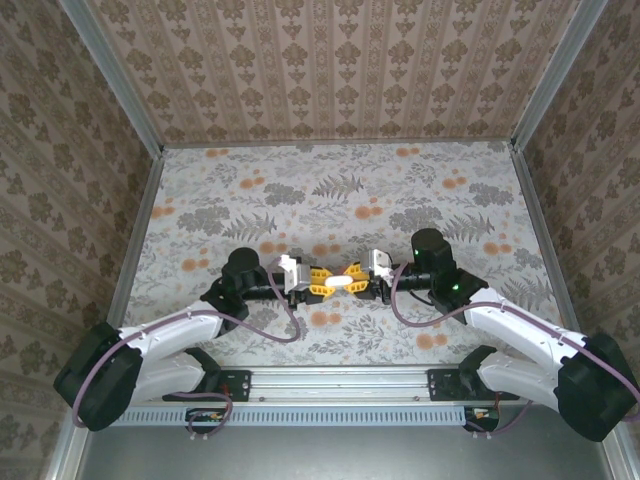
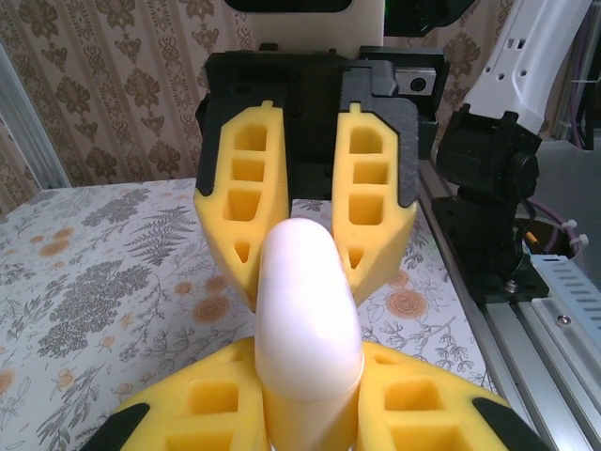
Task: Insert the wireless bluetooth earbuds into the charging case
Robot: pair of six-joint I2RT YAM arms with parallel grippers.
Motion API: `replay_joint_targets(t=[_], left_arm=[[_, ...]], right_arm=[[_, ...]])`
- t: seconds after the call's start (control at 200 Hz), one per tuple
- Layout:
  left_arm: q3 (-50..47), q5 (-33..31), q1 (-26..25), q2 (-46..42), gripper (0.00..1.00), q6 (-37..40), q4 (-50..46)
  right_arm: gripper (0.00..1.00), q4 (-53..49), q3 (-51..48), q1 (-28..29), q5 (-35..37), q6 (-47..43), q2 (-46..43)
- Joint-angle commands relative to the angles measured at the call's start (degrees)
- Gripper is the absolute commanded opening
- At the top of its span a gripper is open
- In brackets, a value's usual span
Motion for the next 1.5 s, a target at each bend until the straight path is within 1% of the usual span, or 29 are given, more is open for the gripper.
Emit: replay_joint_targets(t=[0.0,0.075,0.15,0.215,0.3,0.37,0.385,0.4,0.44,0.495,0.57,0.75,0.85,0.885,0.975,1.05,1.175,1.38,1.495], left_arm=[[-0.3,-0.2,-0.4,-0.9,0.09,-1.0,2.0],[-0.4,-0.9,-0.3,-1.1,0.11,-0.9,1.7],[-0.4,-2.0,-0.4,-1.2,0.2,-0.9,1.4],[-0.5,-4.1,-0.4,-1.6,0.31,-1.4,1.0],[-1.2,-7.5,-0.4,-2.5,0.52,-2.1,0.8],[-2.0,-10.7,-0.3,-3.2,0.64,-2.4,0.7],[-2.1,-10.8,-0.4,-3.3,0.66,-2.4,0.7],[-2.2,-12.9,-0.4,-3.5,0.68,-2.4,0.6],[-2.4,-15.2,-0.3,-4.0,0.71,-2.8,0.3],[-2.6,-18.2,-0.3,-5.0,0.73,-2.8,-0.6],[-2.4,-24.4,-0.3,-7.0,0.75,-3.3,-3.5],[-2.8,-37.6,-0.2,-11.2,0.8,-2.5,-10.0],[-3.0,-48.2,-0.2,-11.5,0.85,-3.6,-12.6],[-3.2,-51.7,0.0,-11.2,0.86,-4.0,-13.4],[-3.2,-56.1,0.8,-10.7,0.86,-5.4,-15.4],[-2.7,-57.7,1.8,-10.3,0.87,-7.2,-17.4],[-1.8,-57.4,2.9,-9.5,0.87,-8.4,-19.4],[-0.3,-55.1,4.5,-5.9,0.87,-9.5,-18.9],[0.9,-54.0,5.0,-3.7,0.87,-9.5,-18.7]], right_arm=[[0.19,0.3,1.8,0.4,-3.0,-2.3,0.2],[0.19,-1.2,2.4,0.4,-2.9,-3.0,0.1],[0.19,-3.5,3.0,0.2,-2.6,-3.8,0.0],[0.19,-6.8,4.0,-0.3,-2.6,-5.0,0.1],[0.18,-14.9,6.0,-2.0,-2.5,-6.3,0.4],[0.18,-20.8,7.9,-4.0,-2.3,-6.1,1.2],[0.18,-22.0,8.3,-4.5,-2.2,-6.0,1.4],[0.18,-23.1,8.7,-4.8,-2.0,-5.8,1.7],[0.19,-26.2,10.0,-5.7,-0.9,-4.9,2.8],[0.19,-30.8,12.6,-6.9,0.3,-3.4,4.7],[0.18,-36.7,16.2,-8.1,2.2,-0.5,7.7],[0.18,-44.2,22.7,-11.3,6.0,6.6,14.6],[0.18,-50.4,27.1,-13.7,9.7,8.3,18.9],[0.18,-52.8,29.0,-14.8,10.4,8.6,22.0],[0.17,-58.0,33.7,-17.3,13.2,11.0,27.3],[0.17,-61.6,37.1,-18.9,14.7,10.9,31.1],[0.17,-66.4,42.2,-21.6,18.3,10.2,37.7],[0.15,-70.3,48.5,-26.5,18.1,8.7,46.5],[0.15,-72.4,50.7,-29.4,16.0,7.3,49.5]])
